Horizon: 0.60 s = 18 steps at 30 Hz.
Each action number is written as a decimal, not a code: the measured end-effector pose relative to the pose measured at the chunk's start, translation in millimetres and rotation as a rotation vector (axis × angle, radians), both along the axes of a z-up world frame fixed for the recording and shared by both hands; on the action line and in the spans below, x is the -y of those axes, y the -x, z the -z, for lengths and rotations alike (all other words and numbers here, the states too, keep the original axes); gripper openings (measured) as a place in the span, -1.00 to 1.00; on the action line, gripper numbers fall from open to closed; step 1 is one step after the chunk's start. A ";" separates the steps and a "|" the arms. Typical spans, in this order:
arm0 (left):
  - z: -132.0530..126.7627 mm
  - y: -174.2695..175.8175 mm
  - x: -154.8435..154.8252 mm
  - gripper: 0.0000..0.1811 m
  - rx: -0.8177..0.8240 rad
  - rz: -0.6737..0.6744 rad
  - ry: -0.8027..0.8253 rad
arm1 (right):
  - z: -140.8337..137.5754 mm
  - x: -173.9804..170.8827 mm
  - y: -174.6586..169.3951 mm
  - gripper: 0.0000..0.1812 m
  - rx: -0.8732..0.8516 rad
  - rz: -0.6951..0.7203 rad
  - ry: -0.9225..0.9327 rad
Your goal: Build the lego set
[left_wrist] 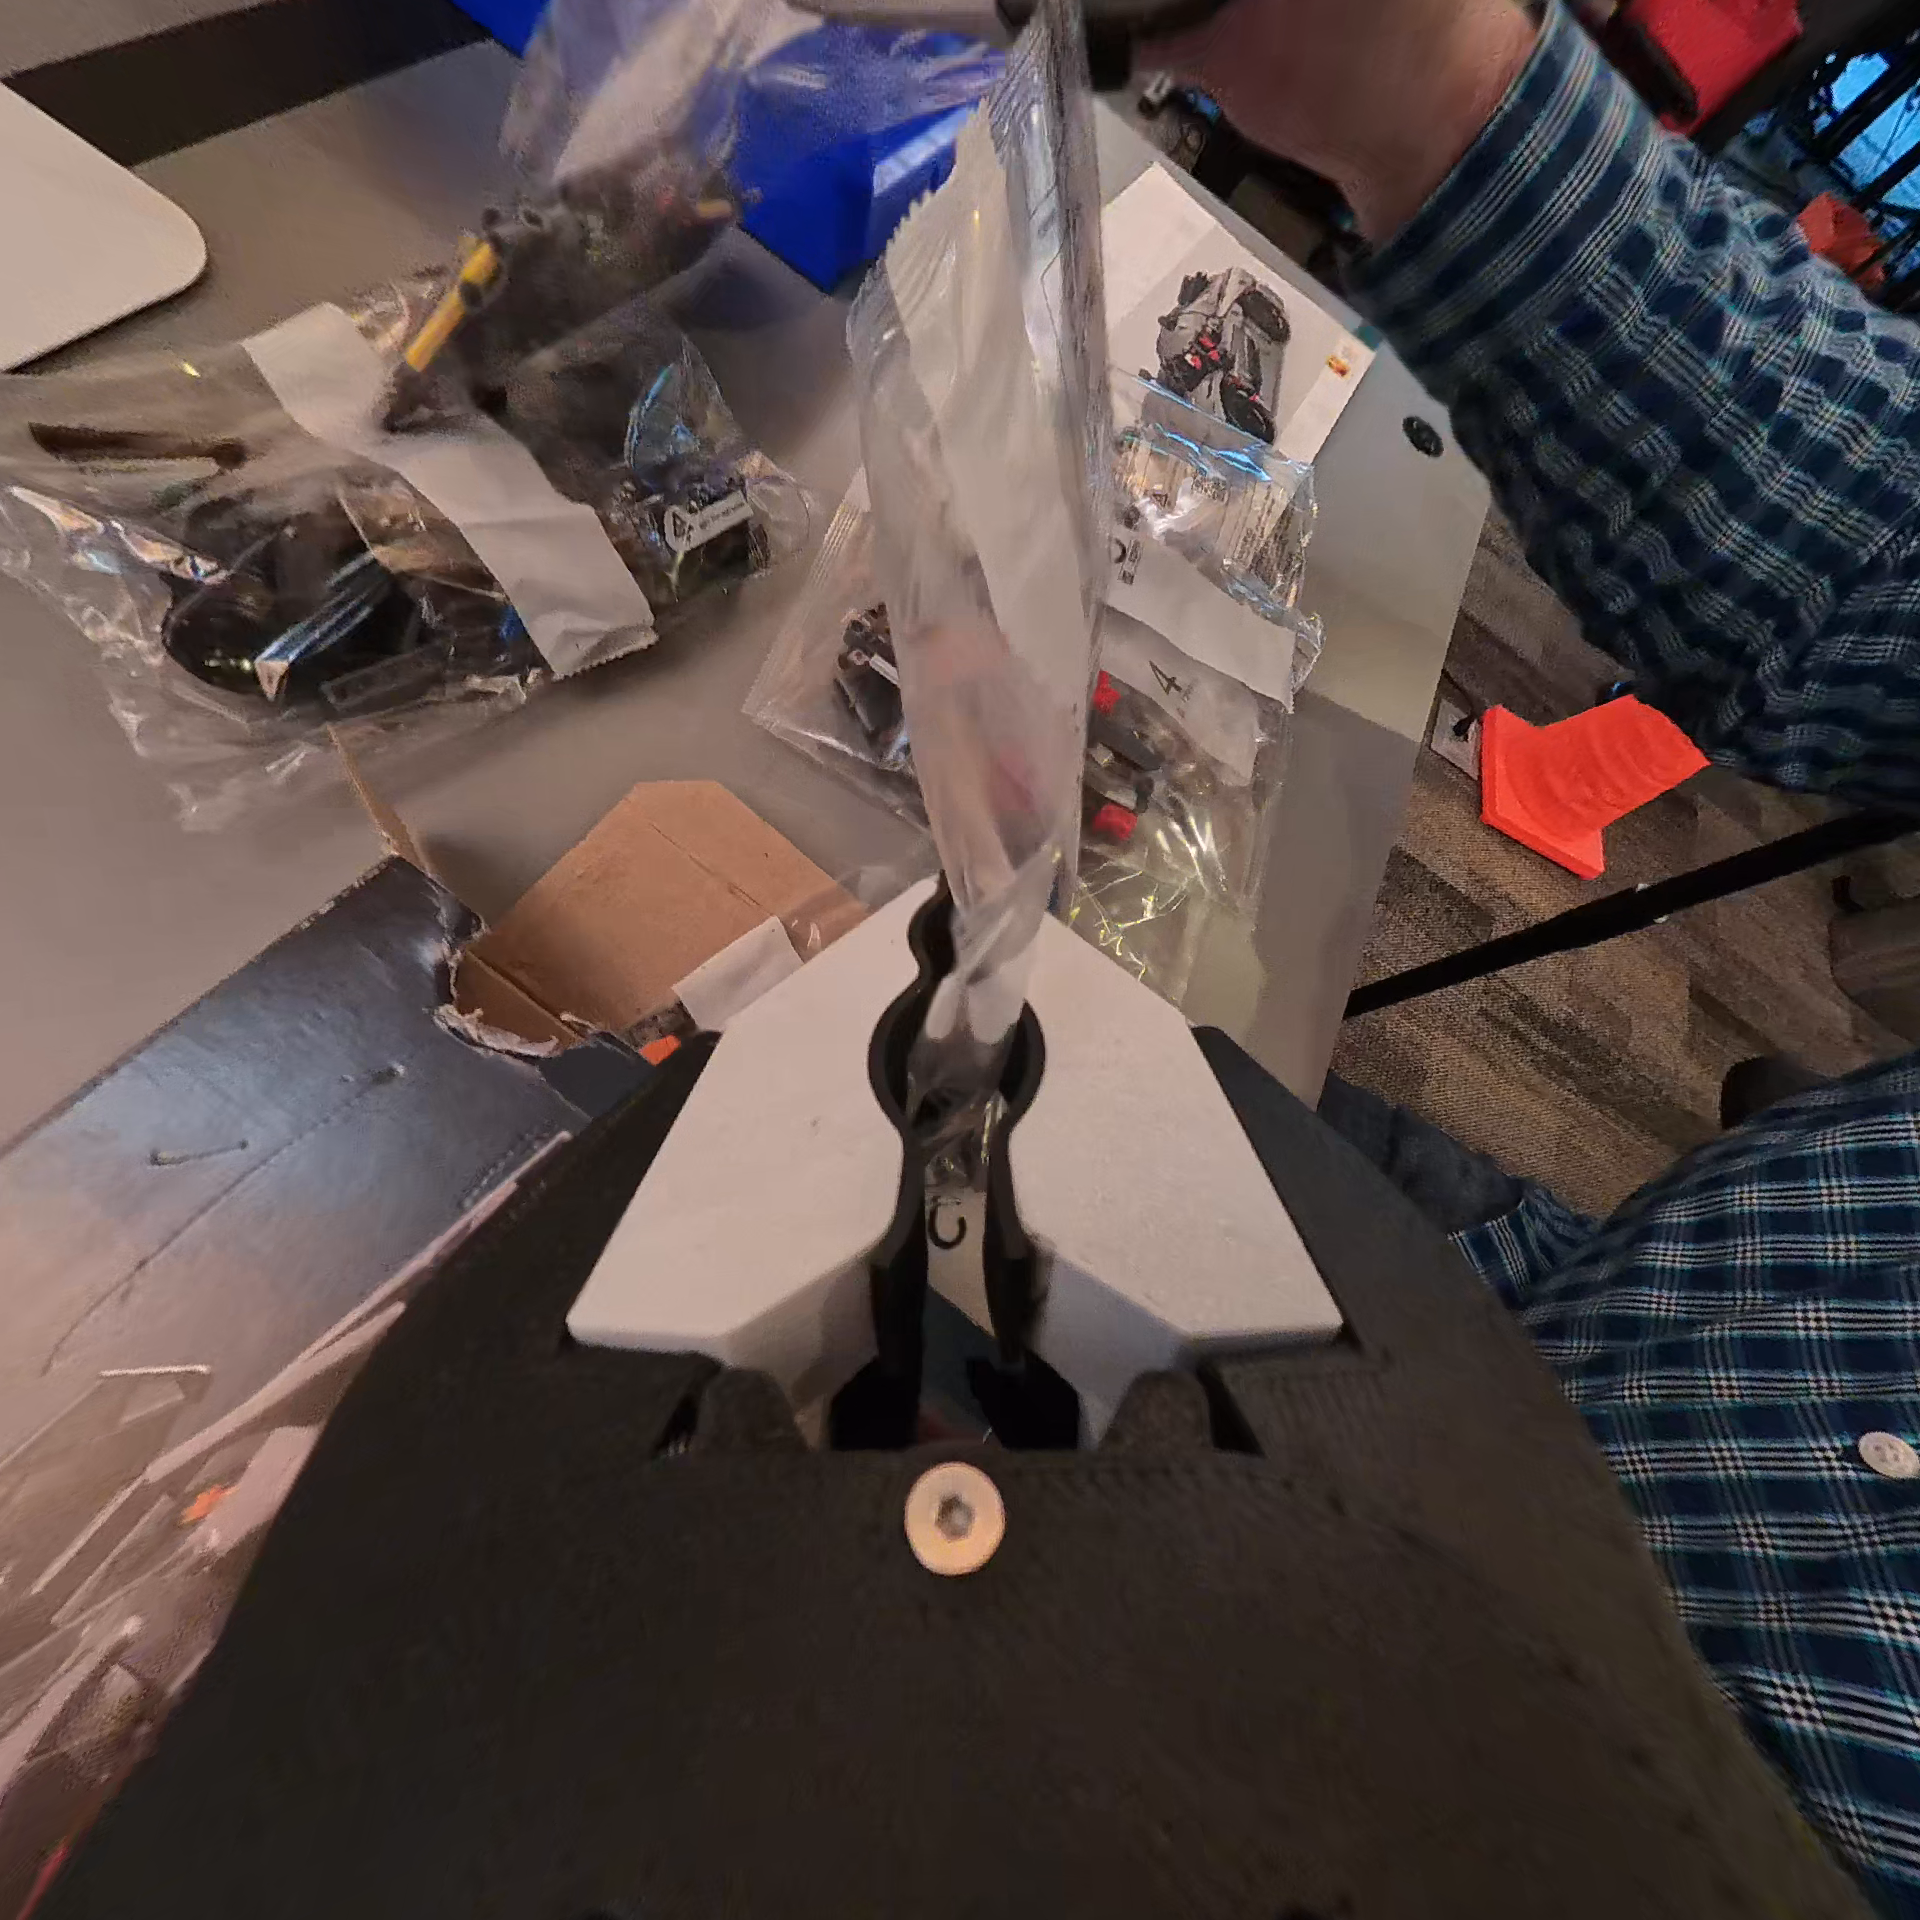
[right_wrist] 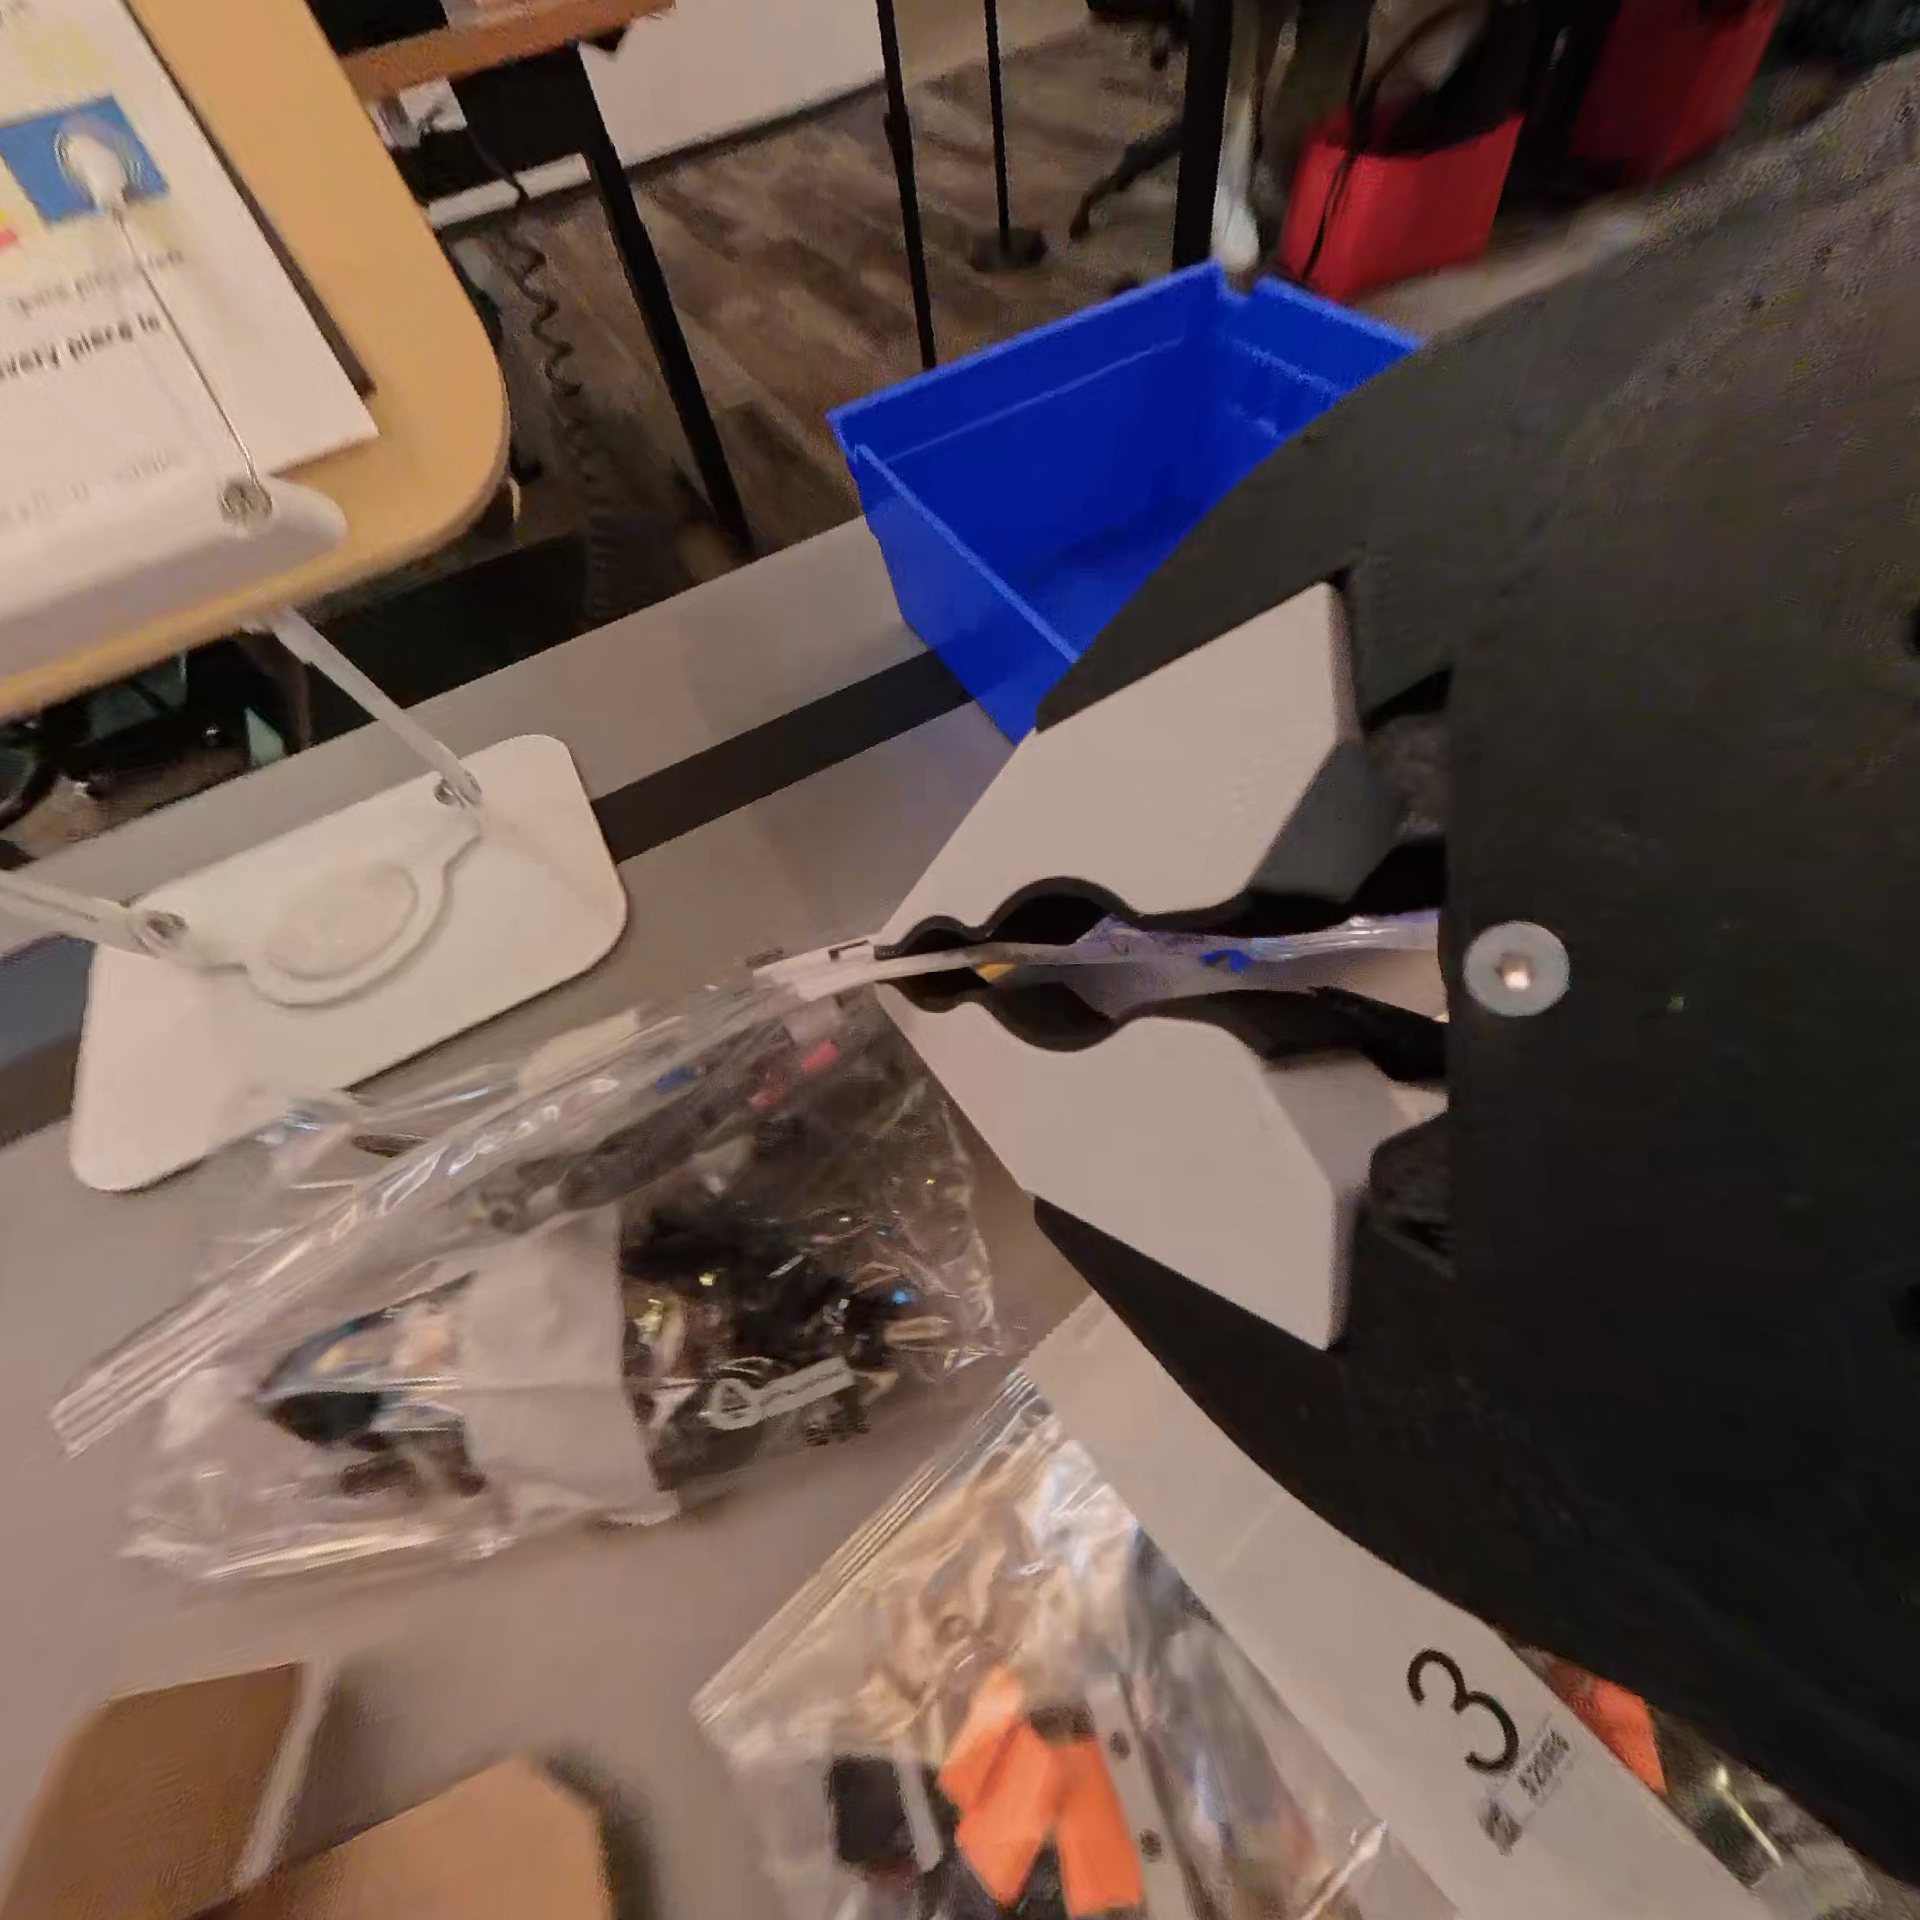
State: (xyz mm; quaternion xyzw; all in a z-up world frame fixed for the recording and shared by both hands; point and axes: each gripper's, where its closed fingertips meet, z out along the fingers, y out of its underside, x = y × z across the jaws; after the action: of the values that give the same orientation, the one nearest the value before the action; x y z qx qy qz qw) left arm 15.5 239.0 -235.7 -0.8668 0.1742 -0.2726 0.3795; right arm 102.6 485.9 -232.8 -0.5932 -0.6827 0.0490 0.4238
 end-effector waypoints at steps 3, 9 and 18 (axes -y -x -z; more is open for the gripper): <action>-12.6 1.1 -4.7 -1.00 0.020 0.018 -0.031 | -23.8 -16.6 -0.5 -1.00 -0.062 0.052 0.074; -50.1 16.5 -8.8 -1.00 0.019 0.014 -0.128 | -70.3 -36.0 -1.2 -1.00 -0.144 0.086 0.157; -78.1 25.9 -24.9 -1.00 -0.020 0.072 -0.146 | -116.6 -47.1 -21.9 -1.00 -0.177 0.136 0.196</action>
State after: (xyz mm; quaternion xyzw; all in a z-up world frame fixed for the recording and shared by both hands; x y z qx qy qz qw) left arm -10.4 263.9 -157.6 -0.8327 0.2285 -0.2640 0.4298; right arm 124.4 533.0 -116.2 -0.6701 -0.5927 0.1389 0.4247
